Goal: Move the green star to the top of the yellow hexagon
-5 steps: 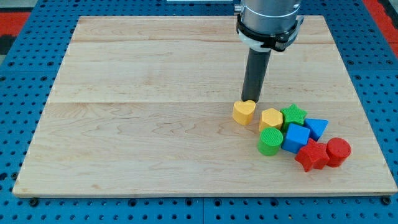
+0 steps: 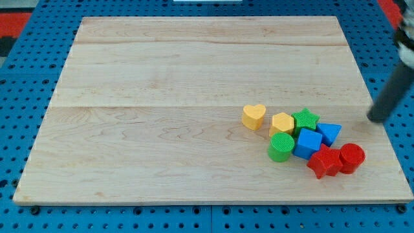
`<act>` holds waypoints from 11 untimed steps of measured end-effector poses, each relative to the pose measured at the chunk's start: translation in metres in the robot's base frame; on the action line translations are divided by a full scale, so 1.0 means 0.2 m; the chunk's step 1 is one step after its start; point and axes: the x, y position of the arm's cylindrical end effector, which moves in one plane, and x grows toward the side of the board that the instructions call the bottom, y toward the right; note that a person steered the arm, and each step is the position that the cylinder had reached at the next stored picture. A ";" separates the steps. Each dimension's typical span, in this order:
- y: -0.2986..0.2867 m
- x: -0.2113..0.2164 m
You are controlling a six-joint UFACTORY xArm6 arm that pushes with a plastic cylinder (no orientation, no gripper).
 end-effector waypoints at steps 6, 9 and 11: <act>-0.60 -0.12; -0.32 -0.13; -0.18 -0.41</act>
